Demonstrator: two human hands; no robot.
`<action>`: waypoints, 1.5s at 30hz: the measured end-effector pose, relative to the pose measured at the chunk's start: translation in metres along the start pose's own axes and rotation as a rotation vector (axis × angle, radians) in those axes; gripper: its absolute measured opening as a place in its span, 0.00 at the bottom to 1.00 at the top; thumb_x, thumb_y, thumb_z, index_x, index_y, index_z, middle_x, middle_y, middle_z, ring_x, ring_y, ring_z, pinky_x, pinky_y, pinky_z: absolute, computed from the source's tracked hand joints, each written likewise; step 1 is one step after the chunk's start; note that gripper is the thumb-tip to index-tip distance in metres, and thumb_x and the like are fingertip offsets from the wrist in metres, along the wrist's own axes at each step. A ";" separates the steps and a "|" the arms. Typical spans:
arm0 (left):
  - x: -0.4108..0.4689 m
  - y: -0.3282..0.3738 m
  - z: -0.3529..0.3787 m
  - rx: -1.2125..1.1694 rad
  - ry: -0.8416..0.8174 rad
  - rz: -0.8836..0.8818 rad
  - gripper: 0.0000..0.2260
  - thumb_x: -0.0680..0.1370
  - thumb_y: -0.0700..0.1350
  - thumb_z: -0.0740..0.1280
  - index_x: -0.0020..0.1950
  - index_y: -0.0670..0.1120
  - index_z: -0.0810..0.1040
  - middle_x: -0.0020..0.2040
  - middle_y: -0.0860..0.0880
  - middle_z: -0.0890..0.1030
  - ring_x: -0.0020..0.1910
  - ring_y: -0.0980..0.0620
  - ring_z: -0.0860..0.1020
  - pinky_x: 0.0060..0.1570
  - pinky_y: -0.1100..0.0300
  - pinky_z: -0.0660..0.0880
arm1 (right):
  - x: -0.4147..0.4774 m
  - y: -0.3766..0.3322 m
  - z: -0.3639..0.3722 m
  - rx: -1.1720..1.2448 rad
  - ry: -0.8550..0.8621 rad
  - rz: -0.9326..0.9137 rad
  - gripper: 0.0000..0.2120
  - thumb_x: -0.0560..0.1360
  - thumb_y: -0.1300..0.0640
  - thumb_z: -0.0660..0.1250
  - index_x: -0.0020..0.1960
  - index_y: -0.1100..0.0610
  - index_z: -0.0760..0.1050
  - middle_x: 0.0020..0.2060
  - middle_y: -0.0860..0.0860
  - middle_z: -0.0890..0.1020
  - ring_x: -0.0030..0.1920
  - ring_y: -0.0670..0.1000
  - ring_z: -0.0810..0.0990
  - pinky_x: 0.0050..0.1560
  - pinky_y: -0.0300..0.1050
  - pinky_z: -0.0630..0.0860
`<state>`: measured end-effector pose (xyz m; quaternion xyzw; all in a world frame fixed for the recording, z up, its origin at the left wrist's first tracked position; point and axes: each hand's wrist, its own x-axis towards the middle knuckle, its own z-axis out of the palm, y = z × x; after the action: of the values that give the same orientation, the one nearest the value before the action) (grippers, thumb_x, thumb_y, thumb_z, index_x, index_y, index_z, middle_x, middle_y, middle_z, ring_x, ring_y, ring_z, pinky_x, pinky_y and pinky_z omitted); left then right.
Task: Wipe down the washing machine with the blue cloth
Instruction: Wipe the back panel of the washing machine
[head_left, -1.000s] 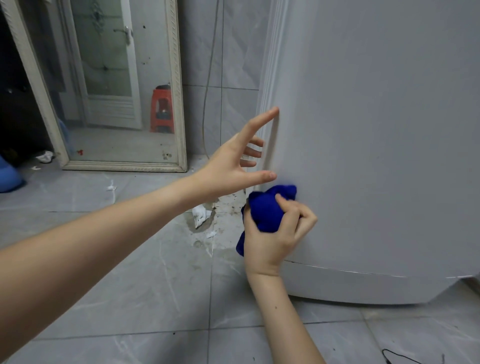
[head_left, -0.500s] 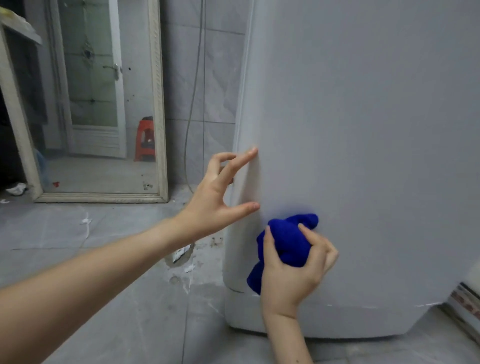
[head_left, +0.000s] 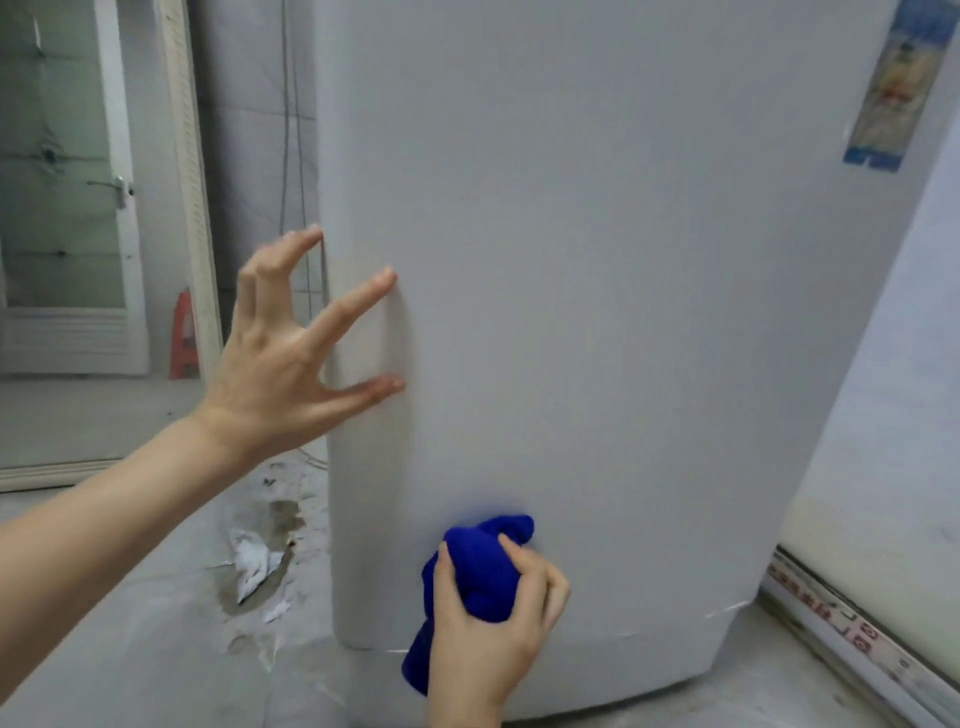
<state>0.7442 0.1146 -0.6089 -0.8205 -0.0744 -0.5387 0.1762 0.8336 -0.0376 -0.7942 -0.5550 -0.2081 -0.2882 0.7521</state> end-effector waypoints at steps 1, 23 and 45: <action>0.006 0.000 0.000 0.021 0.037 0.022 0.33 0.74 0.65 0.68 0.74 0.50 0.70 0.72 0.37 0.60 0.71 0.32 0.61 0.71 0.35 0.62 | 0.014 -0.011 0.001 0.032 0.007 -0.029 0.26 0.59 0.54 0.81 0.54 0.44 0.76 0.52 0.47 0.73 0.54 0.48 0.78 0.54 0.48 0.76; 0.011 0.027 0.017 -0.001 0.101 0.126 0.28 0.78 0.50 0.68 0.74 0.37 0.70 0.74 0.40 0.69 0.76 0.39 0.64 0.77 0.45 0.59 | 0.023 0.020 -0.027 -0.092 0.040 -0.024 0.31 0.56 0.59 0.86 0.51 0.39 0.75 0.50 0.47 0.74 0.53 0.41 0.76 0.55 0.29 0.71; -0.027 0.001 0.010 0.021 0.046 0.260 0.23 0.78 0.45 0.69 0.72 0.40 0.73 0.73 0.43 0.72 0.75 0.41 0.67 0.76 0.42 0.59 | 0.061 -0.031 0.038 -0.028 -0.117 -0.306 0.30 0.62 0.62 0.83 0.60 0.58 0.76 0.56 0.53 0.70 0.58 0.51 0.74 0.62 0.41 0.73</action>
<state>0.7422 0.1192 -0.6373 -0.8087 0.0312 -0.5292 0.2548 0.8591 -0.0208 -0.7220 -0.5429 -0.3298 -0.3694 0.6782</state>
